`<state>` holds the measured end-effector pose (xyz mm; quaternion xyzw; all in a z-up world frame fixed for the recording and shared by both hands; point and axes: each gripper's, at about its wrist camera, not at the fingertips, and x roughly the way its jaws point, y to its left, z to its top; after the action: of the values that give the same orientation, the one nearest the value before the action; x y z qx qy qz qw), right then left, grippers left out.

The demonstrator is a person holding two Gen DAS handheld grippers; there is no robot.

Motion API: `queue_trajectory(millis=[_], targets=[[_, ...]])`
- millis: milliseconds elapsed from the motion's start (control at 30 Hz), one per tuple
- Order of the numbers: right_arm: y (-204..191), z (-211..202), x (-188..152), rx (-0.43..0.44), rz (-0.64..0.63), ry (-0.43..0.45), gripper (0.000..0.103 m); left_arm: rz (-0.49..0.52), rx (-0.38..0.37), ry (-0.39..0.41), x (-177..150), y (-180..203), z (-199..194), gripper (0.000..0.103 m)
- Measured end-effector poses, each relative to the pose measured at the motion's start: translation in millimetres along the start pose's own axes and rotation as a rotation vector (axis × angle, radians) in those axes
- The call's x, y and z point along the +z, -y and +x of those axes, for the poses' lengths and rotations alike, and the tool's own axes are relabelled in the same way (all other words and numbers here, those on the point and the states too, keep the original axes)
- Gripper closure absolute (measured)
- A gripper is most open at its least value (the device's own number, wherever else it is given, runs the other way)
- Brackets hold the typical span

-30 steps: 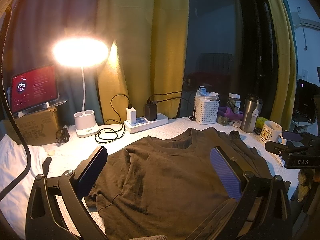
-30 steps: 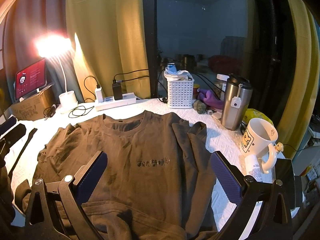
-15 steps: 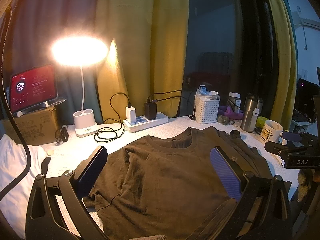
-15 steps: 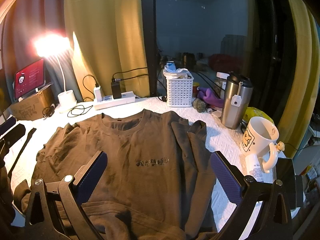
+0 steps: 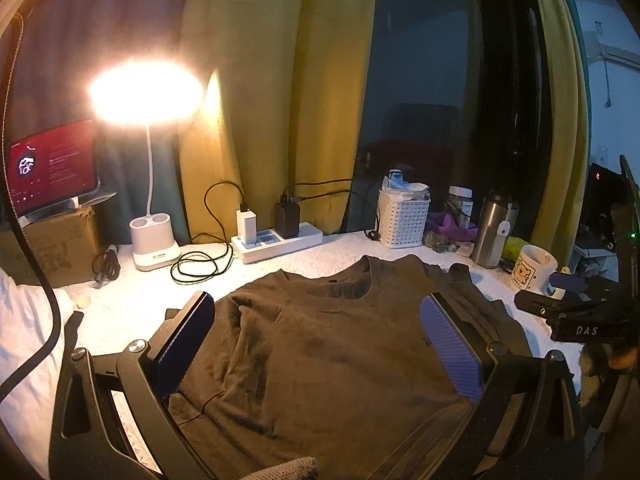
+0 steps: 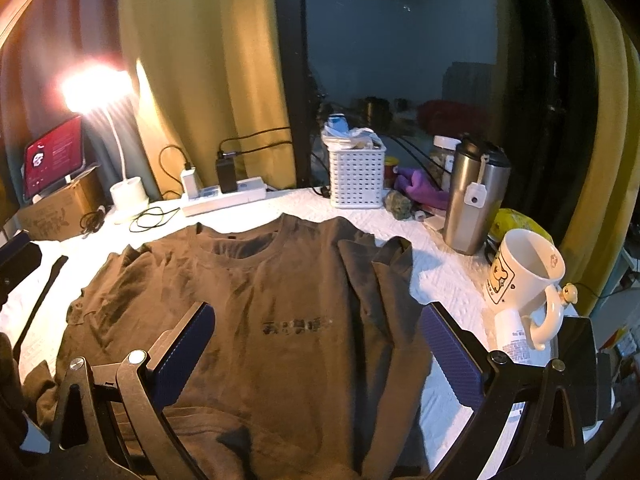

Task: Fold small clothes
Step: 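Grasp the brown shirt's sleeve with the right gripper and lift it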

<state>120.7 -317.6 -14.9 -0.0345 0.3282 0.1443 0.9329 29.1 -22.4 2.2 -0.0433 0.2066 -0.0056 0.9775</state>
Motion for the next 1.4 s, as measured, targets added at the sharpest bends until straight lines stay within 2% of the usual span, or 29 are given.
queue_trajectory(millis=[300, 567, 667, 733, 800, 1033, 1067, 1100, 1133, 1167, 1233, 1267, 1400], targets=[[64, 32, 0, -0.07, 0.08, -0.044, 0.0, -0.01, 0.087, -0.082, 0, 3, 30, 0.001], [99, 79, 0, -0.042, 0.091, -0.1, 0.001, -0.033, 0.111, -0.161, -5, 8, 63, 0.001], [107, 100, 3, -0.017, 0.091, -0.131, 0.014, -0.031, 0.119, -0.184, -5, 12, 74, 0.001], [108, 112, 5, -0.006, 0.08, -0.147, 0.019, -0.029, 0.124, -0.197, -5, 14, 81, 0.001], [110, 126, 9, 0.025, 0.073, -0.162, 0.03, -0.029, 0.128, -0.208, -5, 14, 86, 0.001], [109, 172, 18, 0.14, 0.049, -0.226, 0.041, -0.031, 0.146, -0.246, -8, 13, 102, 0.001], [108, 181, 19, 0.152, 0.047, -0.248, 0.055, -0.034, 0.149, -0.253, -8, 11, 105, 0.001], [107, 185, 18, 0.159, 0.046, -0.261, 0.064, -0.036, 0.153, -0.259, -9, 9, 107, 0.001], [106, 190, 18, 0.164, 0.044, -0.277, 0.065, -0.038, 0.155, -0.264, -9, 8, 109, 0.001], [104, 193, 17, 0.162, 0.034, -0.281, 0.067, -0.041, 0.156, -0.269, -9, 7, 112, 0.001], [102, 192, 17, 0.15, 0.013, -0.28, 0.079, -0.045, 0.155, -0.277, -9, 5, 117, 0.001], [103, 192, 17, 0.137, 0.01, -0.278, 0.092, -0.046, 0.153, -0.281, -9, 4, 119, 0.001], [115, 182, 17, 0.069, 0.028, -0.271, 0.098, -0.042, 0.143, -0.286, -8, 2, 125, 0.001]])
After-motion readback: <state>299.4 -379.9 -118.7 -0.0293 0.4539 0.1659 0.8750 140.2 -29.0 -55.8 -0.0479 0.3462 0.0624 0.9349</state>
